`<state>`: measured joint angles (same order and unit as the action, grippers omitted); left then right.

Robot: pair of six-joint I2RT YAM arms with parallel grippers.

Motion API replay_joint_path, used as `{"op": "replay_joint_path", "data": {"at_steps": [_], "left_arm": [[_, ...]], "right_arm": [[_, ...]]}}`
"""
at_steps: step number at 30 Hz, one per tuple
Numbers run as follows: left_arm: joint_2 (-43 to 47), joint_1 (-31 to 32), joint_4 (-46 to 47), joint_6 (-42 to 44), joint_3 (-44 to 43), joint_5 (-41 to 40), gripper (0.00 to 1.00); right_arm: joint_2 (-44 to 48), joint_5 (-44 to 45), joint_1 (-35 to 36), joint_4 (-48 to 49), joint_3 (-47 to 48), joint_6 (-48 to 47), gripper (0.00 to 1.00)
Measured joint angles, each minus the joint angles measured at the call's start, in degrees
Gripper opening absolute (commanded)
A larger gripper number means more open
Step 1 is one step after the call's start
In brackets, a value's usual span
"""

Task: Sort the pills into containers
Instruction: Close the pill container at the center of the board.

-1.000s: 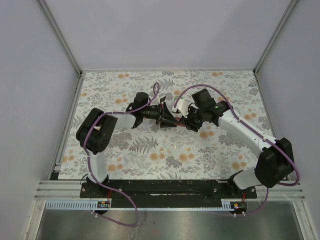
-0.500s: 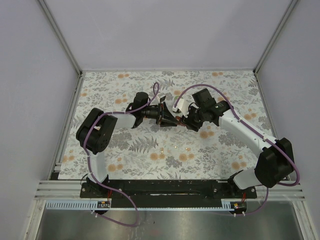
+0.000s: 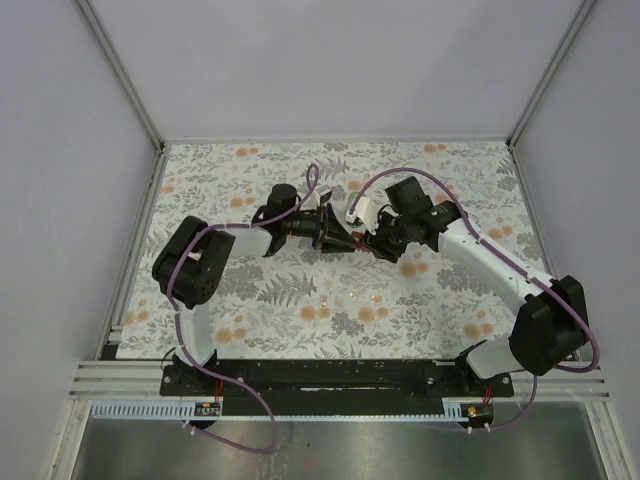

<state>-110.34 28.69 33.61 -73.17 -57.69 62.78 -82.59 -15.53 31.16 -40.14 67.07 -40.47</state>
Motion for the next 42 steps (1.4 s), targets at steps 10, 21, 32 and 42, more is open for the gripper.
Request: {"op": "replay_joint_path", "data": {"at_steps": [10, 21, 32, 42], "left_arm": [[1.64, 0.37, -7.28, 7.37, -0.94, -0.46, 0.09], [1.66, 0.5, -9.2, 9.35, -1.55, -0.24, 0.51], [1.66, 1.05, -10.03, 9.57, -1.55, 0.13, 0.6], [2.58, -0.72, -9.11, 8.2, -1.55, 0.46, 0.77]], "right_arm": [[0.0, -0.55, -0.02, -0.42, 0.0, 0.04, 0.0], [0.0, -0.59, -0.02, -0.33, 0.0, 0.04, 0.0], [0.0, -0.59, -0.02, 0.09, 0.0, 0.04, 0.0], [0.0, -0.59, -0.02, 0.11, 0.0, 0.04, 0.0]]}}
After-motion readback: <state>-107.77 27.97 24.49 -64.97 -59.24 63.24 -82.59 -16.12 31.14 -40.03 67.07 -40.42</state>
